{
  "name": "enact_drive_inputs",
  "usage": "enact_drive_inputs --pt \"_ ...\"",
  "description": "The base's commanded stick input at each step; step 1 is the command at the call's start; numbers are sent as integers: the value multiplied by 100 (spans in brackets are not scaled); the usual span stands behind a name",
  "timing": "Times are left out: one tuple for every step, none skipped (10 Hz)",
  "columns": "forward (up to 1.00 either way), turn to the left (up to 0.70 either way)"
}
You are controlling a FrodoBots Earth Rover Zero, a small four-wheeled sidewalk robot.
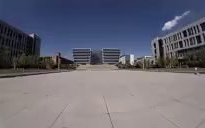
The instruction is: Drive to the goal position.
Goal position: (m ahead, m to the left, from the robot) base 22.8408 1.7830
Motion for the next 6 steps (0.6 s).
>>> enact_drive_inputs --pt "70 1" --pt "70 1" --pt "70 1" --pt "70 1" --pt "70 1" --pt "70 1"
